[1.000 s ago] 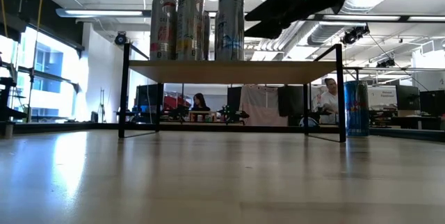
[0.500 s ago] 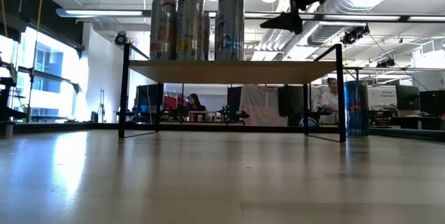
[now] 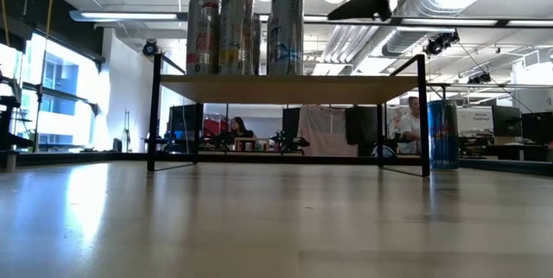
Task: Place canned beverage on shelf
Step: Put the white blue soda can on the shelf aligned with the other white blue soda can
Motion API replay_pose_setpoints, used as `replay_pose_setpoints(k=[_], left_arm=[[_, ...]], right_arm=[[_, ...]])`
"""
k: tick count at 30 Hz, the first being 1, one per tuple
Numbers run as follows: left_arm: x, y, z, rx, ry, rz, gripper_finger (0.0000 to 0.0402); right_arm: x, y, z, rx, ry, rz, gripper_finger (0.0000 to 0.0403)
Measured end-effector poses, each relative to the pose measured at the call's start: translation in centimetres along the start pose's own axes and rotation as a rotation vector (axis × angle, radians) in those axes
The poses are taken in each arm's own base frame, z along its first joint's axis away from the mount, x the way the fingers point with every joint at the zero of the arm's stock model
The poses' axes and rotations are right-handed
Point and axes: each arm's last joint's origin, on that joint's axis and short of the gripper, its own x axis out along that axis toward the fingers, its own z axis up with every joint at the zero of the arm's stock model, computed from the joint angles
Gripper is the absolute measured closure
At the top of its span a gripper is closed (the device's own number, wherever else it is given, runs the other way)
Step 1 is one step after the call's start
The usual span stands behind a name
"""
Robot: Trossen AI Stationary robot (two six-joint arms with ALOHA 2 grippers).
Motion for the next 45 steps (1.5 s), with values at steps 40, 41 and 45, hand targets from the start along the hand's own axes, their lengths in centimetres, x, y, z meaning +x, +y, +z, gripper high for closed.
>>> replay_pose_setpoints(k=[40, 41, 45], left_arm=[[-0.5, 0.0, 0.1, 0.007, -0.009, -0.001, 0.0051], [-0.5, 0.0, 0.1, 0.007, -0.009, -0.001, 0.0051], [-0.5, 0.0, 0.1, 0.007, -0.009, 0.000, 0.0051]], right_arm=[[8.5, 5.5, -3.5, -0.104, -0.188, -0.493, 0.0009], [8.7, 5.3, -3.5, -0.112, -0.188, -0.500, 0.0009], [9.4, 5.0, -3.7, -0.125, -0.180, -0.502, 0.0009]])
